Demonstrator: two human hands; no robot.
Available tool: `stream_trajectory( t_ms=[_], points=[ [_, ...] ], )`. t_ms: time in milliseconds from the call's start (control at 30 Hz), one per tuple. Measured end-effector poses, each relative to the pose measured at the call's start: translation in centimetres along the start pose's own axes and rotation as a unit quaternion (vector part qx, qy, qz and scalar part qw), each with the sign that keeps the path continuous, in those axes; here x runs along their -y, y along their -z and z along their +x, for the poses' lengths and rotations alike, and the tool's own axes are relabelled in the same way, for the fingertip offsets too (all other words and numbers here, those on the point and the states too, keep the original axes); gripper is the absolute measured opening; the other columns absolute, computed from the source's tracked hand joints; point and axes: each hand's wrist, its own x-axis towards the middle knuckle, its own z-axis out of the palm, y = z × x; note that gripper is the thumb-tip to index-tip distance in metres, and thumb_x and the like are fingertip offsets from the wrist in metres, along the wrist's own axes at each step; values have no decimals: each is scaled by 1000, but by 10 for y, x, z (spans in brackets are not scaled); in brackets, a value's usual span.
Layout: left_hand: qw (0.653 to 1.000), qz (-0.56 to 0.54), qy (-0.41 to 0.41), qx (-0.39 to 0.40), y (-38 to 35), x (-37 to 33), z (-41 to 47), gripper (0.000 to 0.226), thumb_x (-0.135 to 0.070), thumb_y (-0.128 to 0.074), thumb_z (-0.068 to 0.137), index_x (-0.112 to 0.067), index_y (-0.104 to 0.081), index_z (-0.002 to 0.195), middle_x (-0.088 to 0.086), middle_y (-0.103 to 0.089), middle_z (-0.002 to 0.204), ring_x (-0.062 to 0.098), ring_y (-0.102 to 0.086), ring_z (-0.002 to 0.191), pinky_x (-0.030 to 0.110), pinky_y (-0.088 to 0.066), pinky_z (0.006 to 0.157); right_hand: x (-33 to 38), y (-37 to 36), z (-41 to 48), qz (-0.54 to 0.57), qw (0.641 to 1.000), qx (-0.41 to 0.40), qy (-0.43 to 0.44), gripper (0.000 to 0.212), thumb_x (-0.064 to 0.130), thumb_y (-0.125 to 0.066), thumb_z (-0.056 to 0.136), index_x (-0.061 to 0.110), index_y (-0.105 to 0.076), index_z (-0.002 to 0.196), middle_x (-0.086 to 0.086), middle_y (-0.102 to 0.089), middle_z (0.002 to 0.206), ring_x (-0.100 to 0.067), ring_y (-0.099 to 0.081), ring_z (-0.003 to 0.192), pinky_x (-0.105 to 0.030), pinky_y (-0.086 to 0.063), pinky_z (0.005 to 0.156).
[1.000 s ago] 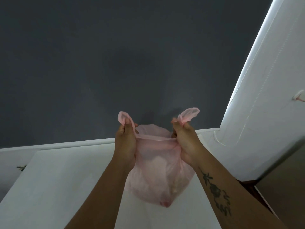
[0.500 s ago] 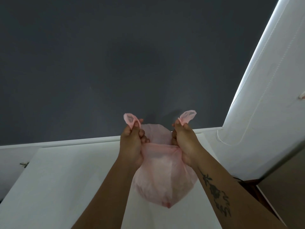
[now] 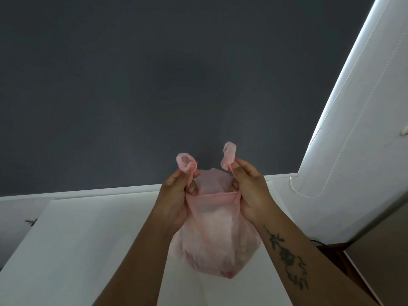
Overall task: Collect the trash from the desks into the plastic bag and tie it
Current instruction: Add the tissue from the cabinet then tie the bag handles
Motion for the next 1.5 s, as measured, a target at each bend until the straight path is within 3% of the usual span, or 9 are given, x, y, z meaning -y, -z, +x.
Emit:
stream_trajectory(
  t_ms=[233,433,600,700,767,967,1167,1333,1500],
  points=[
    [989,131,20,71,-3,-5,1,26,-36,-85,74,-18,-67,79,12,-74,94,10,-45,50,22,-47,55,0,-9,4,-112,993,-17,22,16,32,-73,84,17,-67,88,0,-67,74,-13,-55,58,-25,-46,51],
    [985,151,22,81,-9,-10,6,44,-29,-77,84,-5,-62,118,10,-70,86,10,-45,49,21,-44,50,-4,-15,4,-199,977,39,66,10,25,-67,89,20,-72,82,-4,-69,71,-12,-55,57,-22,-47,53],
    [989,129,45,49,-8,-9,12,34,-36,-80,72,-12,-77,95,3,-67,72,9,-40,46,18,-40,48,-1,-13,2,-176,975,121,56,10,26,-67,86,19,-74,87,-14,-66,75,-16,-48,62,-27,-43,56],
    [988,146,31,27,-8,-5,12,27,-31,-79,80,-11,-76,97,4,-65,78,9,-40,49,19,-40,49,2,-15,-3,-158,975,157,14,25,47,-66,80,22,-71,83,1,-62,66,-14,-48,59,-26,-41,54],
    [987,155,18,29,-10,-2,11,30,-31,-77,83,-8,-71,101,3,-65,79,8,-44,52,20,-41,50,1,-16,-5,-214,967,135,33,39,66,-62,80,28,-67,86,7,-71,77,-7,-57,60,-23,-46,56],
    [982,183,-21,30,-15,-5,7,27,-37,-71,89,-13,-62,98,6,-60,78,12,-46,58,28,-45,58,-2,-16,4,-209,970,30,120,26,39,-50,98,20,-62,85,5,-56,62,-7,-50,50,-19,-42,45],
    [846,455,-266,-83,-31,-5,9,31,-16,-44,102,-30,-45,74,-14,-47,65,-3,-48,58,9,-37,54,1,-21,26,-317,935,-60,150,28,36,-45,100,22,-59,81,5,-61,74,-10,-60,64,-16,-50,53],
    [824,456,-313,-119,-30,-3,14,28,-13,-44,102,-28,-48,79,-17,-49,69,-13,-50,67,5,-35,59,23,-15,38,-419,897,103,94,7,24,-61,87,19,-65,83,2,-70,69,-13,-61,54,-15,-46,43],
    [823,467,-306,-103,-27,-5,22,26,-14,-47,102,-25,-50,78,-14,-50,72,-1,-50,68,12,-37,64,35,-1,36,-367,879,293,-79,17,17,-59,91,10,-73,97,-12,-73,98,-27,-67,88,-36,-54,84]
  ],
)
